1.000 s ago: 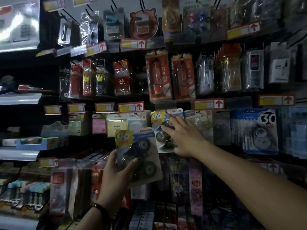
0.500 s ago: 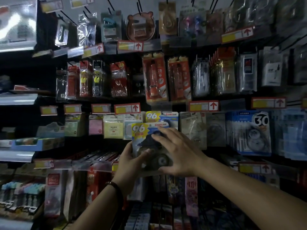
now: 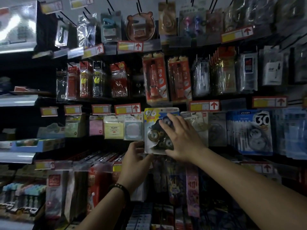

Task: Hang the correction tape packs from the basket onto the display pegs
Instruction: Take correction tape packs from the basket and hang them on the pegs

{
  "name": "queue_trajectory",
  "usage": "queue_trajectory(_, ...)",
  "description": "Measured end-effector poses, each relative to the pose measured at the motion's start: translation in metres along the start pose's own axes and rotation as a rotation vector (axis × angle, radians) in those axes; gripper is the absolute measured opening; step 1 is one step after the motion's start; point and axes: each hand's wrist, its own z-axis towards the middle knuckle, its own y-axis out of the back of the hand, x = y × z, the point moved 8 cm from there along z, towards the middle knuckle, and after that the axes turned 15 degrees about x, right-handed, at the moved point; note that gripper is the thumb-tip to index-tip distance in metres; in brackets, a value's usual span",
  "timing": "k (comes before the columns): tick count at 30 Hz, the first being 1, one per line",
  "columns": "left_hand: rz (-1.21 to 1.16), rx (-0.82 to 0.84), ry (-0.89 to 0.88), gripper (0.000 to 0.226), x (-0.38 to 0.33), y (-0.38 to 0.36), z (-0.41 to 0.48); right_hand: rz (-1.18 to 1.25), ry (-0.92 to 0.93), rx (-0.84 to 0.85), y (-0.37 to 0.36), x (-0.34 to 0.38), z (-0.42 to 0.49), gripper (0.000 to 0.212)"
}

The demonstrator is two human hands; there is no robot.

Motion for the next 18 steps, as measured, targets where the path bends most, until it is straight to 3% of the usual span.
queue_trajectory(18, 0.194, 0.095, 0.009, 0.034, 0.022, -0.010, -0.023, -0.140, -0.118, 0.155, -0.025, -0.003, 0.021, 0.114)
